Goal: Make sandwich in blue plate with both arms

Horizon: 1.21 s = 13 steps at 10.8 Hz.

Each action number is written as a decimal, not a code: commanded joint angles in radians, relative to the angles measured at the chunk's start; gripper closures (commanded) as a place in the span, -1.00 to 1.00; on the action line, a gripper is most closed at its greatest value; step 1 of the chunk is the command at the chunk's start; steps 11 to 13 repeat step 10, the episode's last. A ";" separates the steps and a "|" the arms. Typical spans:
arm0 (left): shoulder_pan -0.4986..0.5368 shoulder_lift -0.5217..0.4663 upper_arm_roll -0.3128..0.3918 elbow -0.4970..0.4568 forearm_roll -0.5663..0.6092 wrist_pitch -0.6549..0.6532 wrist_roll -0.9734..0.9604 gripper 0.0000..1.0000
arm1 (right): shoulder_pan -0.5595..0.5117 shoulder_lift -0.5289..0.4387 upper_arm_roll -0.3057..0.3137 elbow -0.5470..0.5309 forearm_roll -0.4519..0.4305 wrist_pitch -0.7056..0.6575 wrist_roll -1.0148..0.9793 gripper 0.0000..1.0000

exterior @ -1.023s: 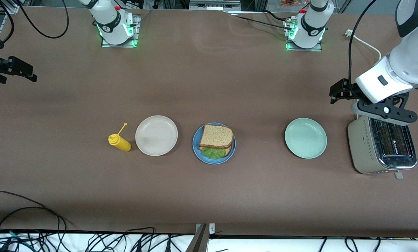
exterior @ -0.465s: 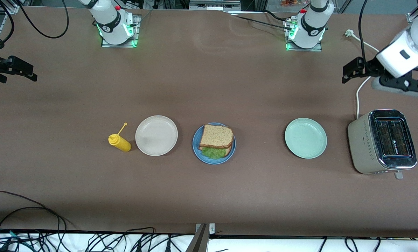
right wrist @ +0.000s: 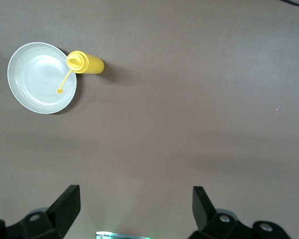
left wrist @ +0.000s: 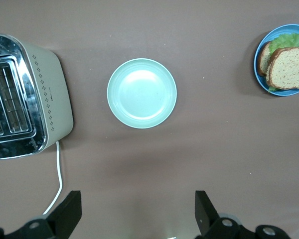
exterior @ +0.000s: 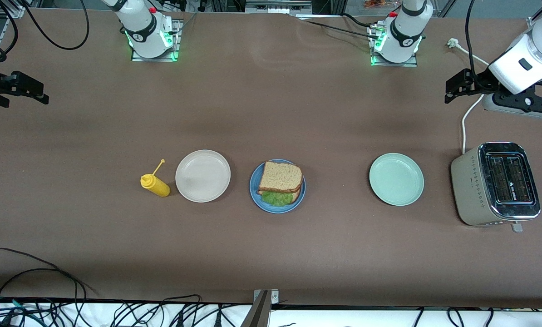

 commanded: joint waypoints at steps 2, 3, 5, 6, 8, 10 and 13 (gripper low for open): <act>0.004 0.006 -0.001 0.019 0.083 -0.013 0.002 -1.00 | -0.001 0.003 -0.001 0.022 -0.014 -0.024 -0.019 -1.00; 0.004 0.008 -0.001 0.018 0.083 -0.015 0.003 -1.00 | -0.001 0.003 -0.001 0.022 -0.014 -0.027 -0.019 -1.00; 0.006 0.008 -0.001 0.016 0.083 -0.015 0.003 -1.00 | -0.001 0.003 -0.003 0.022 -0.014 -0.025 -0.019 -1.00; 0.007 0.006 0.002 0.015 0.083 -0.016 0.005 -1.00 | -0.001 0.003 -0.004 0.022 -0.014 -0.025 -0.019 -1.00; 0.013 0.006 0.002 0.013 0.080 -0.016 0.005 -1.00 | -0.001 0.003 -0.009 0.022 -0.012 -0.025 -0.019 -1.00; 0.032 0.006 0.002 0.012 0.068 -0.018 0.005 -1.00 | -0.001 0.003 -0.009 0.022 -0.012 -0.025 -0.017 -1.00; 0.032 0.006 0.002 0.012 0.068 -0.018 0.005 -1.00 | -0.001 0.003 -0.009 0.022 -0.012 -0.025 -0.017 -1.00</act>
